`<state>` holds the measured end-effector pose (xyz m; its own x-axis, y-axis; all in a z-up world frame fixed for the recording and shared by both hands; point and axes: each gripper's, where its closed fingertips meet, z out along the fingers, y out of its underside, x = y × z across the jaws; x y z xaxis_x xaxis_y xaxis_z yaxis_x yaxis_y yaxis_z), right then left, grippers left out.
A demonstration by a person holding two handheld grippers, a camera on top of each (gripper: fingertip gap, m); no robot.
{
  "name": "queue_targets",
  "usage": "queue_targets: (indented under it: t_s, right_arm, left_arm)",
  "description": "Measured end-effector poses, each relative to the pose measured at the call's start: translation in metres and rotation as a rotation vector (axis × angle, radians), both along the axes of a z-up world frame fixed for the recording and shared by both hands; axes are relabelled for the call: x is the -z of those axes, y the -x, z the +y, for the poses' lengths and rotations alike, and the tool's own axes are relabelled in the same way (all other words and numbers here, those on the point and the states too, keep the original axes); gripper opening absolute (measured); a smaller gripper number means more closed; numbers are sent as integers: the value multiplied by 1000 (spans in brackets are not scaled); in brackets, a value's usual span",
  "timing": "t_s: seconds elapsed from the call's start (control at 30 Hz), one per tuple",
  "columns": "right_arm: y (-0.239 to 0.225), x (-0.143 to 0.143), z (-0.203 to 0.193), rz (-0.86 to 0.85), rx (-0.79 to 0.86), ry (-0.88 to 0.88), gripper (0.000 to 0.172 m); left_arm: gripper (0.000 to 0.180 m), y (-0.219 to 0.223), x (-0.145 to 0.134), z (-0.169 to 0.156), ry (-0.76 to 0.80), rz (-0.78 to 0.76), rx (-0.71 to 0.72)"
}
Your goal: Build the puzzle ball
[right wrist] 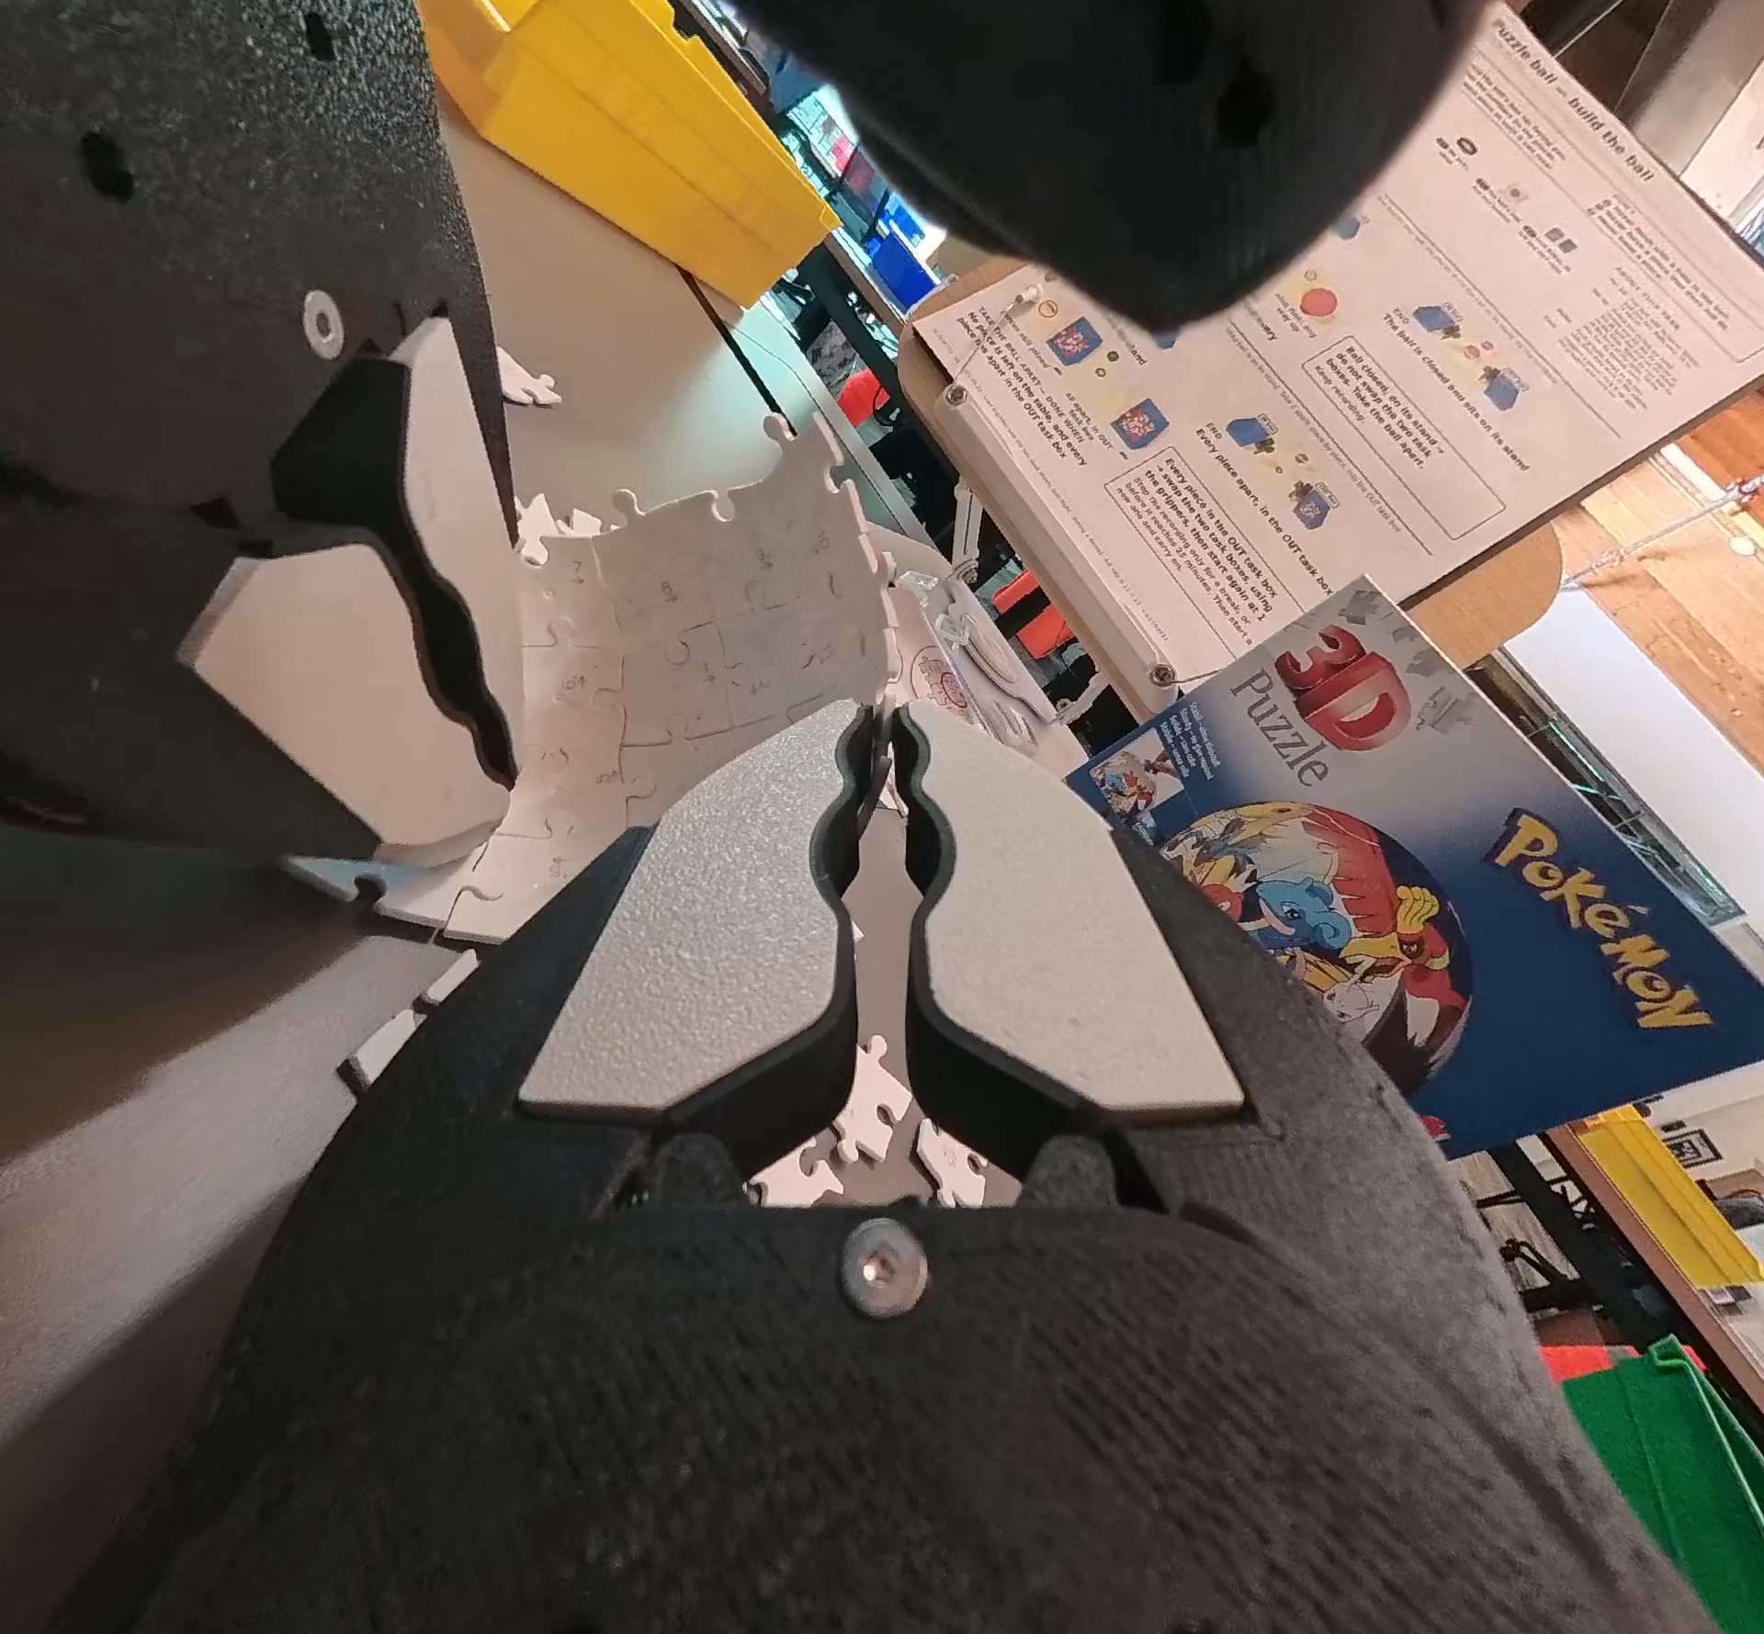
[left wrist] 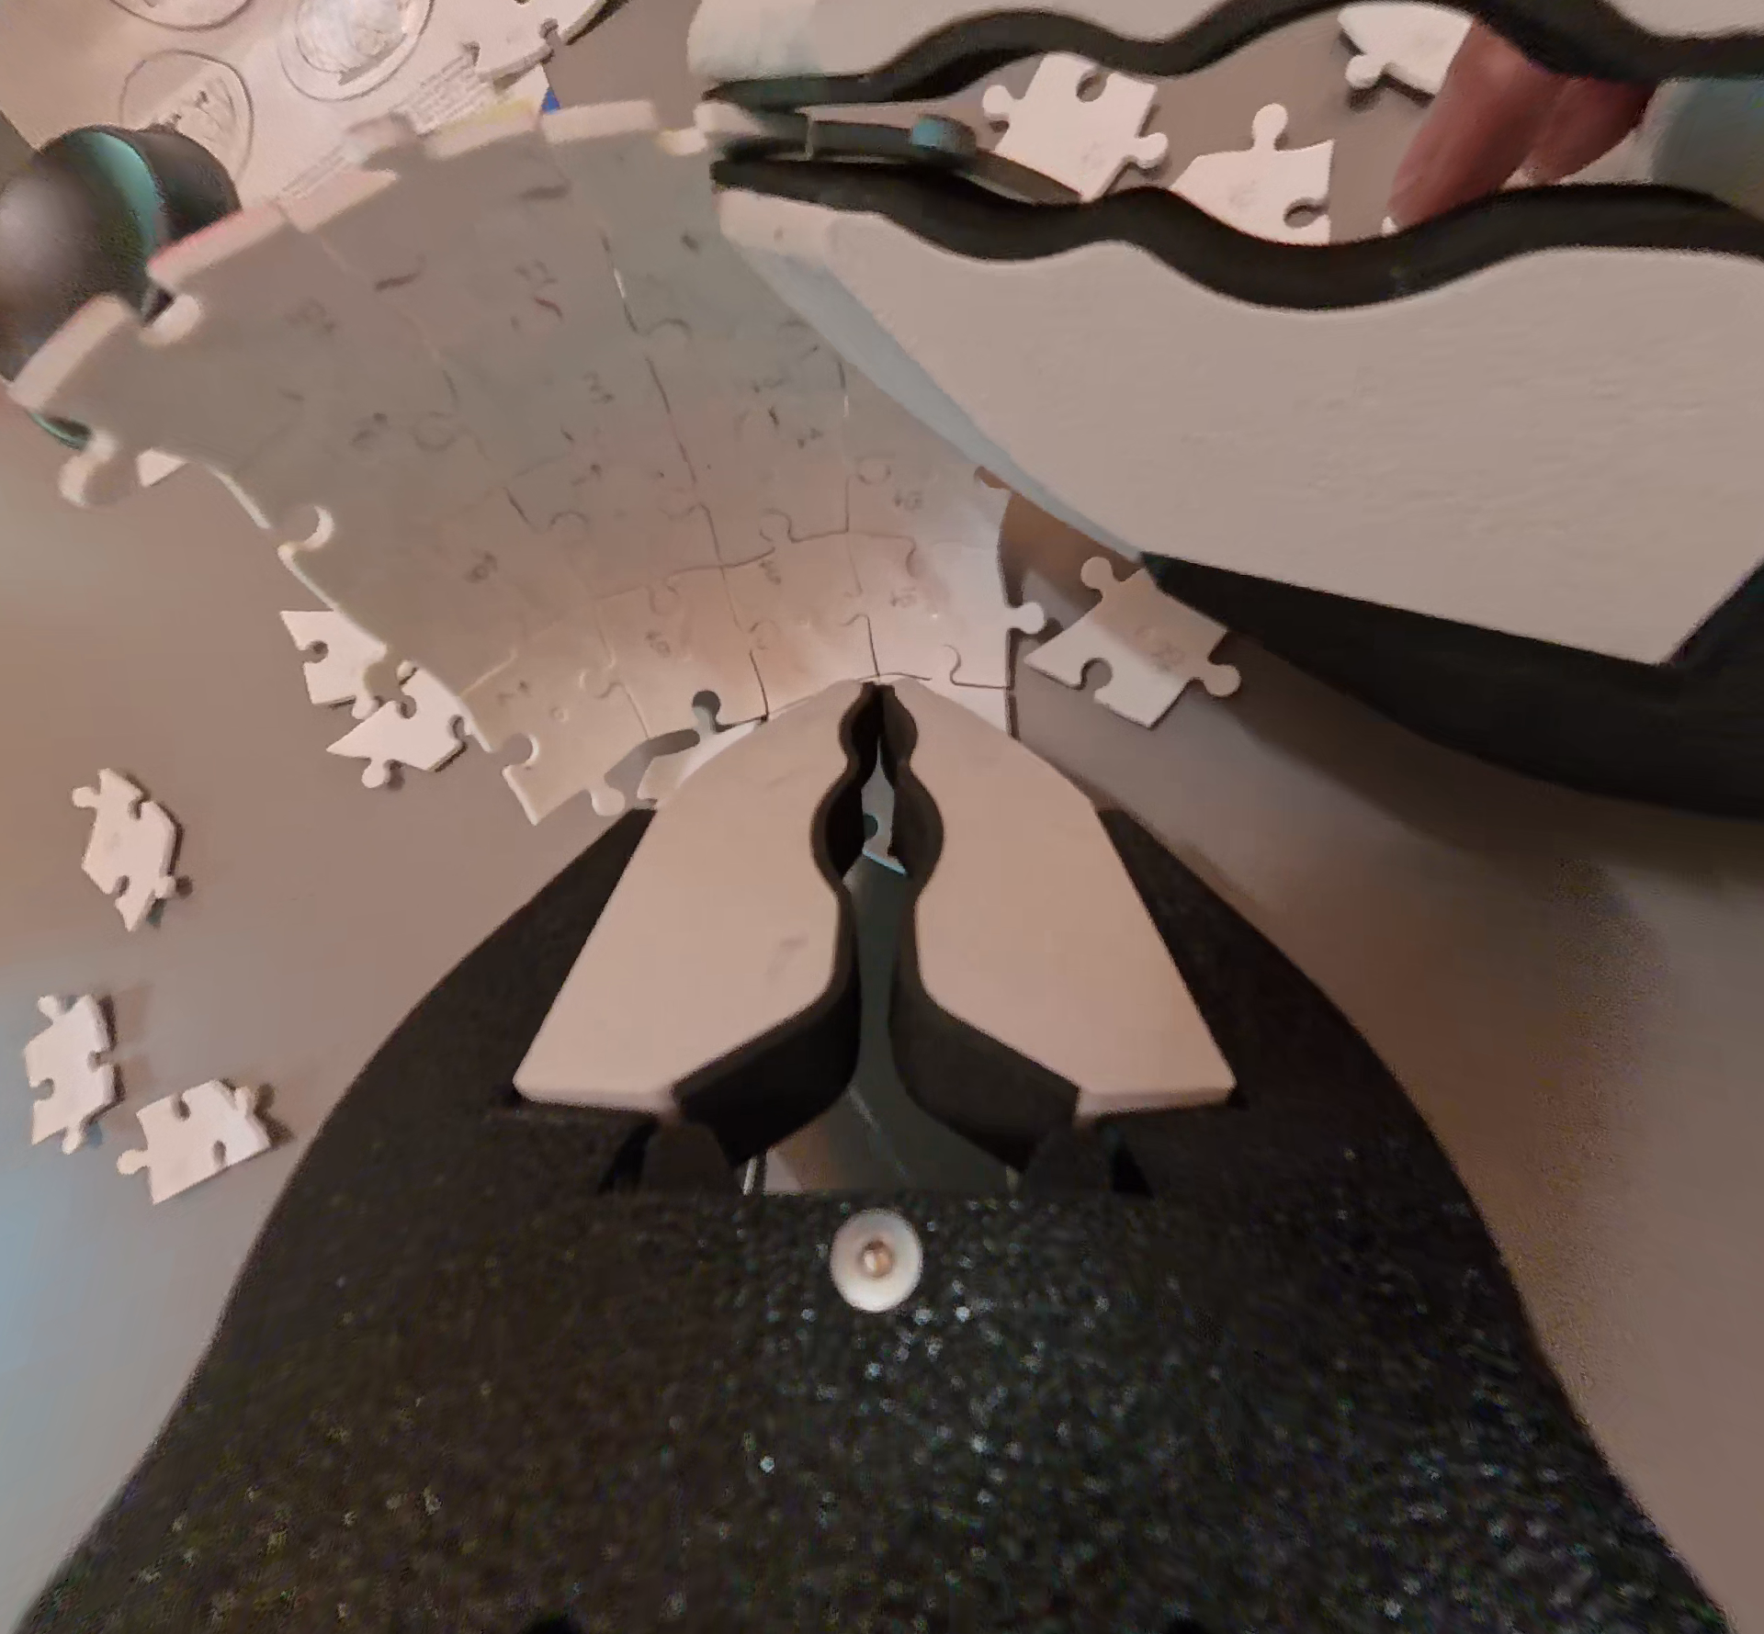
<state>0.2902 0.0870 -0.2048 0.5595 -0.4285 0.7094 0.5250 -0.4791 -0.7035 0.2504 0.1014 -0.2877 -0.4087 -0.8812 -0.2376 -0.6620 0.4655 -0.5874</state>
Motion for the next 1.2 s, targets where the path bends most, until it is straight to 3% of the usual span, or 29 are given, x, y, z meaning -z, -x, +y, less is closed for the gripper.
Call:
queue_targets:
  t_s: [0.13, 0.3, 0.47, 0.6, 0.83, 1.2]
  right_arm:
    - [0, 0, 0, 2, 2, 0, 4]
    - [-1, 0, -1, -4, 7, 6, 4]
    - [0, 0, -1, -5, 4, 5, 4]
    - [0, -1, 0, -8, 1, 4, 3]
    - [1, -1, 1, -13, -6, 3, 3]
    - [0, -1, 1, -4, -1, -5, 3]
  left_arm:
    - [0, 0, 0, 0, -75, -21, 11]
    - [0, -2, -4, 3, 60, -30, -31]
    - [0, -4, -27, 31, 64, -86, -105]
    - [0, 1, -20, 20, 126, -34, -61]
    - [0, -3, -2, 13, 38, -10, -36]
    - [0, -6, 0, 12, -27, -33, -48]
